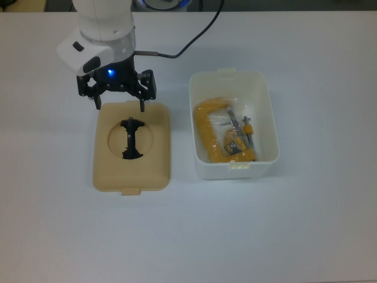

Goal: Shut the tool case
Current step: 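Move the gripper over the tan lid and lower onto its black handle, then close the gripper on the black handle of the tan lid, then lift the tan lid and carry it over the white box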

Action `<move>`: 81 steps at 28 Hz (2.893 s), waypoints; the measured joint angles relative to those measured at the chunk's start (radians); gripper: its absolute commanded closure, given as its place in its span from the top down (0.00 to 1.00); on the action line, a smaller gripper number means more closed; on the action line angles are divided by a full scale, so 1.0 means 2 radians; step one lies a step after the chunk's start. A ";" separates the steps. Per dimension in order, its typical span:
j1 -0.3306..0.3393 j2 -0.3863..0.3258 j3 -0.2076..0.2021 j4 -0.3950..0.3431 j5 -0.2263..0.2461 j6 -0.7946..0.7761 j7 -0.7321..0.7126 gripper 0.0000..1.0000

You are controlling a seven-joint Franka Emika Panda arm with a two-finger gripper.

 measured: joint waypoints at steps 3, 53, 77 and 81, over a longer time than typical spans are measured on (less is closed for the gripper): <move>0.000 0.000 0.000 -0.006 0.000 -0.001 0.009 1.00; 0.008 0.078 0.001 0.014 -0.003 0.021 -0.029 0.25; -0.017 0.053 -0.007 0.059 0.000 -0.016 -0.032 0.00; -0.044 0.024 -0.007 0.087 0.014 -0.065 -0.043 0.00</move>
